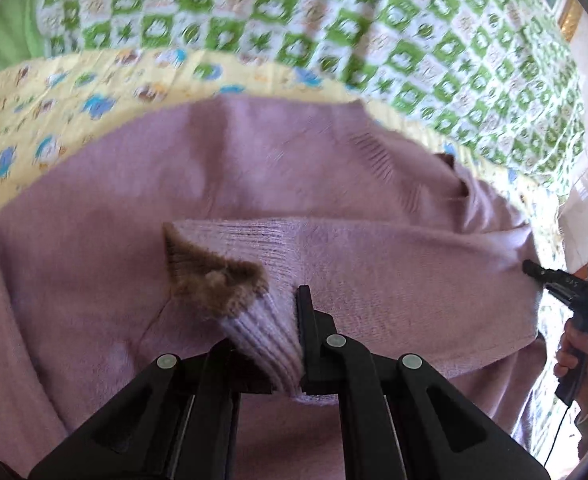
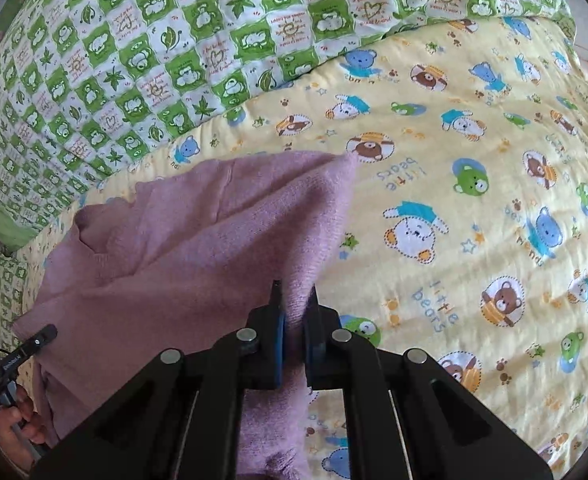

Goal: Fold small clothes

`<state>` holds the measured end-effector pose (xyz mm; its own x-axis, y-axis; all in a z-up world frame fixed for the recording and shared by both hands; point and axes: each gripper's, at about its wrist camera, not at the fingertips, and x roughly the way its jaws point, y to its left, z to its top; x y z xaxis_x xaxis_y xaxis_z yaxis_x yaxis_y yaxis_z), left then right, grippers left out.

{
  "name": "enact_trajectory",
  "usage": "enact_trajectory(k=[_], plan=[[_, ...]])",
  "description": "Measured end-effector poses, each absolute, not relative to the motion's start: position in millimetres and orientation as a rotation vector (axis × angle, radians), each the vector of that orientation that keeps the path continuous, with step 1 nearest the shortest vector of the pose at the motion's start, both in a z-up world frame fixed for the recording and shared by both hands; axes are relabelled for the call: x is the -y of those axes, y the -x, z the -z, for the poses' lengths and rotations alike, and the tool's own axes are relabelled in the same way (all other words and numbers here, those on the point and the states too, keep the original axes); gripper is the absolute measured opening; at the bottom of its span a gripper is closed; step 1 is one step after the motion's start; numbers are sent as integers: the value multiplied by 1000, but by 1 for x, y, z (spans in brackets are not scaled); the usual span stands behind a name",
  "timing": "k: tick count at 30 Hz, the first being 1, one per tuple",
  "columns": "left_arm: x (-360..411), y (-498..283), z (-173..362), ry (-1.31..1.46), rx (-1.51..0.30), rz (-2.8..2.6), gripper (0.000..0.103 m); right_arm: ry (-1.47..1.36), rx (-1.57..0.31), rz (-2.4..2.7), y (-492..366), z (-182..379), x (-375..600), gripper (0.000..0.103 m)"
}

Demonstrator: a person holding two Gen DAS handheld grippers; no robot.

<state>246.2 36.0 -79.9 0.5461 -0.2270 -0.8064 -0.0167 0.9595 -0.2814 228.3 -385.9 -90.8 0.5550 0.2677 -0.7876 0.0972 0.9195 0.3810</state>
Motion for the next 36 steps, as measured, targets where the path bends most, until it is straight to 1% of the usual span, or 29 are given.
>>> enact_trajectory(k=[2, 3, 4, 5, 8, 10, 11, 12, 13, 17, 19, 20, 21, 22, 23, 24, 25, 26, 27, 28, 30, 34, 36], plan=[[-37, -243, 86, 257, -1012, 112, 8, -399, -987, -103, -226, 89, 384, 14], [-37, -243, 88, 254, -1022, 108, 14, -382, -982, -97, -225, 86, 383, 19], [-39, -243, 91, 248, -1035, 100, 20, -366, -981, -91, -225, 84, 381, 21], [-40, -242, 92, 244, -1049, 84, 21, -349, -977, -82, -224, 81, 380, 23], [-44, -238, 92, 263, -1051, 72, 32, -342, -964, -59, -219, 72, 378, 23], [-48, -236, 91, 278, -1045, 58, 43, -360, -946, -66, -212, 64, 375, 24], [-48, -235, 90, 280, -1043, 56, 43, -361, -931, -68, -206, 59, 370, 30], [-47, -235, 90, 280, -1046, 54, 43, -346, -921, -70, -200, 55, 364, 41], [-46, -235, 91, 278, -1052, 52, 43, -324, -923, -72, -195, 54, 357, 43], [-41, -236, 89, 266, -1055, 55, 45, -213, -938, -114, -183, 58, 329, 43], [-40, -236, 90, 261, -1062, 55, 46, -127, -964, -43, -181, 62, 323, 44], [-39, -236, 91, 258, -1065, 54, 46, -138, -970, -11, -180, 64, 326, 48], [-38, -237, 92, 254, -1066, 53, 46, -177, -982, -3, -179, 68, 333, 56], [-38, -238, 92, 250, -1067, 52, 46, -237, -1004, -13, -180, 74, 342, 57], [-34, -240, 93, 248, -1069, 52, 44, -298, -1035, -40, -185, 84, 348, 57], [-35, -241, 93, 250, -1071, 53, 43, -319, -1062, -52, -189, 92, 350, 47], [-32, -242, 92, 258, -1071, 62, 43, -331, -1084, -75, -192, 98, 351, 24], [-30, -243, 91, 260, -1068, 70, 41, -346, -1098, -96, -195, 101, 354, 12], [-26, -245, 90, 253, -1069, 73, 37, -353, -1091, -88, -196, 99, 359, 8], [-20, -248, 92, 227, -1080, 67, 34, -359, -1070, -74, -195, 93, 365, 8], [-11, -252, 101, 171, -1106, 43, 34, -350, -1056, -39, -195, 86, 376, 8], [-12, -250, 97, 183, -1102, 45, 35, -314, -1115, -47, -198, 99, 373, 9], [-17, -243, 89, 190, -1100, 46, 36, -338, -1103, -32, -197, 94, 374, 16]])
